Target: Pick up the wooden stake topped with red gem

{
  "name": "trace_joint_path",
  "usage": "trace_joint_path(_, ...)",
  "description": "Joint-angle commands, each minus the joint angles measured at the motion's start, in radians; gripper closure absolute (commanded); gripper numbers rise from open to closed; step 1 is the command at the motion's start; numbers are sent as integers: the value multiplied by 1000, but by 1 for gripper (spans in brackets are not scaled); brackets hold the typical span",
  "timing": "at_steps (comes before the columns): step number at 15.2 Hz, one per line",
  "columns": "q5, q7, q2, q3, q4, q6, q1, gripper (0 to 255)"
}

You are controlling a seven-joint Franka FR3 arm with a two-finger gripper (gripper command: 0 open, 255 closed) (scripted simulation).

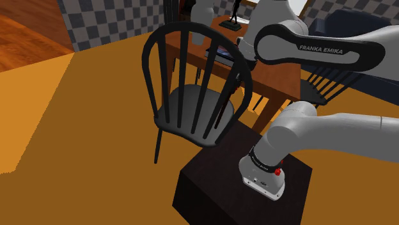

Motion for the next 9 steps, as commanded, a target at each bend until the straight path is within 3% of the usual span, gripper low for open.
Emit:
trace_joint_path(1,0,0,0,0,-1,0,0,255)
trace_joint_path(9,10,-7,3,7,93,-92,4,255)
